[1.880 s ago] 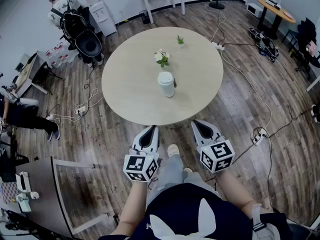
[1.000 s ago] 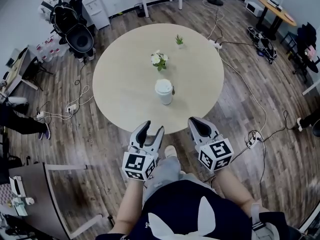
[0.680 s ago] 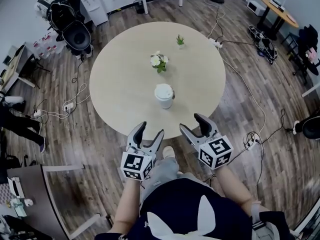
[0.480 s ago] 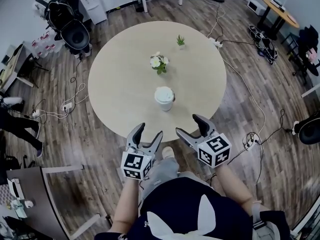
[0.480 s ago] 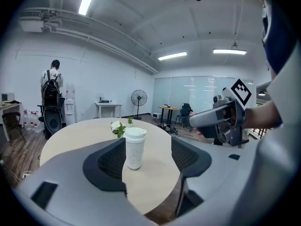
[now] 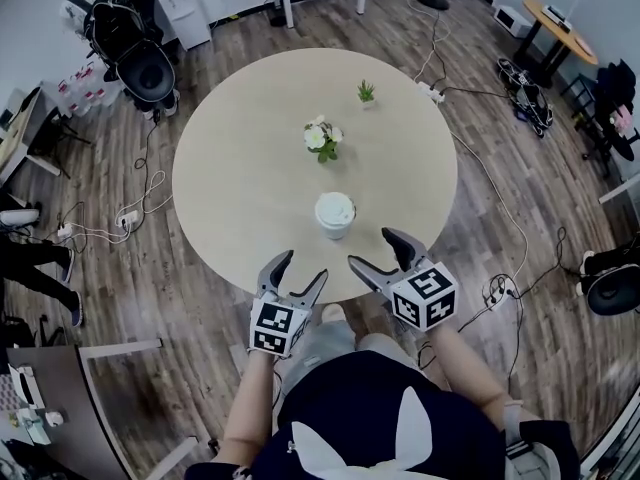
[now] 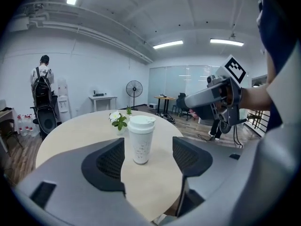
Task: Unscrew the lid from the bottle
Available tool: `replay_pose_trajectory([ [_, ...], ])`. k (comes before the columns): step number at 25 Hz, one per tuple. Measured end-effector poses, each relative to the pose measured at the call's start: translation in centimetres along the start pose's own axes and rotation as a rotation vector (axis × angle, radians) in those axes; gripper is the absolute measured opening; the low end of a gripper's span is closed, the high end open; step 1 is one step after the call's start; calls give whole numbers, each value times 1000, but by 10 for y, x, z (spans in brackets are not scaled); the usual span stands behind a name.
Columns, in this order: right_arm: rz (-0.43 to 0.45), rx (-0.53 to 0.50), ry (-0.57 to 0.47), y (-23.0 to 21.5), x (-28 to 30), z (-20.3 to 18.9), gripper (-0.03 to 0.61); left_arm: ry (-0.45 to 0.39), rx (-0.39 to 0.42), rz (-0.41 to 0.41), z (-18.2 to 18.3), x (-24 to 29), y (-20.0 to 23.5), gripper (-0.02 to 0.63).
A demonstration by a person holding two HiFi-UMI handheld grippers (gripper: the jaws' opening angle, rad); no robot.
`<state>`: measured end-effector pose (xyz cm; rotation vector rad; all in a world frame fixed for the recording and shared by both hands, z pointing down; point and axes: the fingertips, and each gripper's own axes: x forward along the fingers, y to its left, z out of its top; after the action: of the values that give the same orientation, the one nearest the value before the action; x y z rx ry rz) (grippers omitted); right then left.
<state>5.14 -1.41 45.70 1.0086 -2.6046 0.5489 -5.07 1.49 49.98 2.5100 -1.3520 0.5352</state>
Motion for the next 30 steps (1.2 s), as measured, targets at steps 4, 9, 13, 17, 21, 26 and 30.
replay_pose_trajectory([
  [4, -20, 0, -1, -6, 13, 2, 354, 0, 15, -15, 0, 14, 7, 308],
  [9, -23, -14, 22, -5, 23, 1, 354, 20, 17, -38, -2, 28, 10, 308],
  [13, -24, -18, 28, -11, 24, 2, 354, 38, 27, -60, -2, 42, 5, 308],
  [17, -18, -19, 40, -17, 31, 2, 353, 47, 15, -65, -2, 53, 6, 308],
  [21, -2, -28, 61, -21, 43, 2, 353, 77, 32, -83, -12, 66, 8, 308],
  [26, 20, -75, 134, -28, 73, 2, 382, 173, 113, -125, -33, 90, 10, 311],
  [30, 39, -92, 182, -31, 87, -5, 411, 205, 95, -127, -44, 107, 11, 311],
])
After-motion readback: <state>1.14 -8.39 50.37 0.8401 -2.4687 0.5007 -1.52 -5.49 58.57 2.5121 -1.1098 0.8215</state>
